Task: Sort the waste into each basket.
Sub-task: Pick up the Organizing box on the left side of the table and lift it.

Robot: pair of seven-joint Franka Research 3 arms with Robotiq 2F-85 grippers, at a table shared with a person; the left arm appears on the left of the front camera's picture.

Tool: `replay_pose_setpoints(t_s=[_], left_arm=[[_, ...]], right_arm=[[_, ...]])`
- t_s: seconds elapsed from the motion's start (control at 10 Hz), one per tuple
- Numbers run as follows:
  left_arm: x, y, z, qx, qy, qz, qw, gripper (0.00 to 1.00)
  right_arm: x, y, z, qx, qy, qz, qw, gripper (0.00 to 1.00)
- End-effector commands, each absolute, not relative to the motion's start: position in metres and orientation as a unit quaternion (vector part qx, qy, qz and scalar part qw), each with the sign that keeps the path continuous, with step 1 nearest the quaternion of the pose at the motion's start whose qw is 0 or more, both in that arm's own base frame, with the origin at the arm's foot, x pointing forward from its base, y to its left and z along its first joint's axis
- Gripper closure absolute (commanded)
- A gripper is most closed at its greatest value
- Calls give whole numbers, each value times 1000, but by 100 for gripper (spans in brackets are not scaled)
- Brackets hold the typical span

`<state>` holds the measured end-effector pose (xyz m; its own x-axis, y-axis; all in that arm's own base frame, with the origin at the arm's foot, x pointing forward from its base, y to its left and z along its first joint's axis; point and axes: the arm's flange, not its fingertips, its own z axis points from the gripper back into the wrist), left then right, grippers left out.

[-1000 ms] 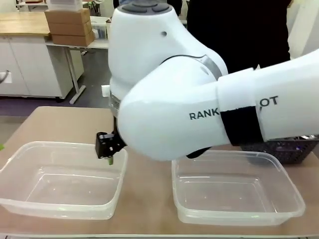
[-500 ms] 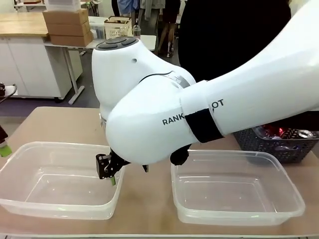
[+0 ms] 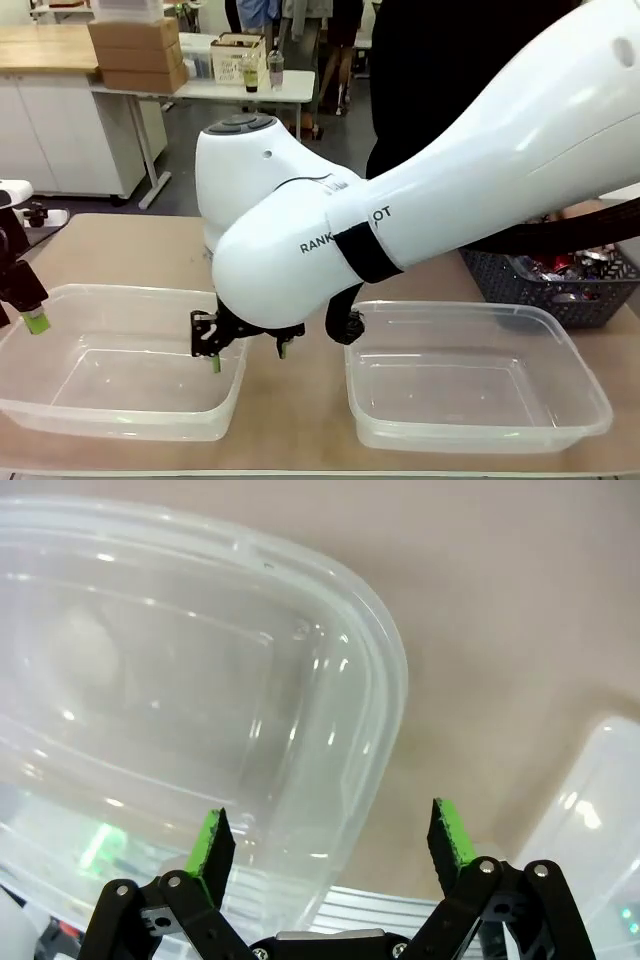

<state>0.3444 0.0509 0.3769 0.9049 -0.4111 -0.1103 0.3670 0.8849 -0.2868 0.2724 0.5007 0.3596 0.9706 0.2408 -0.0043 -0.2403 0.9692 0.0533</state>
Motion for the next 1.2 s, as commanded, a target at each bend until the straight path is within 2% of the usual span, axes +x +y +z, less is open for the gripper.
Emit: replay_pose_setpoints(t_s=[0.0, 0.1, 0.2, 0.3, 0.4, 0.5, 0.6, 0.7, 0.8, 1.1], left_arm=[[251, 31, 316, -110, 59, -220, 967, 0], [249, 31, 311, -106, 62, -225, 967, 54], [246, 29, 306, -100, 58, -227, 967, 58], [244, 25, 304, -97, 52, -235, 966, 59], [244, 23, 303, -94, 54, -237, 965, 100], [243, 23, 301, -95, 54, -240, 965, 100], [242, 22, 301, -100, 55, -239, 964, 100], [242, 21, 300, -100, 54, -240, 964, 96], [242, 21, 301, -103, 53, -240, 964, 100], [244, 21, 313, -106, 39, -228, 967, 100]], right_arm=[[271, 515, 362, 35, -2, 96, 995, 0], [272, 515, 362, 34, 5, 96, 995, 0], [271, 517, 362, 31, 14, 98, 995, 56], [271, 518, 362, 29, 14, 97, 995, 56], [272, 518, 362, 28, 13, 96, 995, 100], [272, 519, 362, 28, 15, 96, 995, 61], [272, 518, 362, 29, 17, 96, 995, 100], [272, 517, 361, 30, 19, 95, 995, 100], [272, 516, 361, 31, 21, 94, 995, 100], [272, 508, 364, 31, 27, 88, 995, 100]])
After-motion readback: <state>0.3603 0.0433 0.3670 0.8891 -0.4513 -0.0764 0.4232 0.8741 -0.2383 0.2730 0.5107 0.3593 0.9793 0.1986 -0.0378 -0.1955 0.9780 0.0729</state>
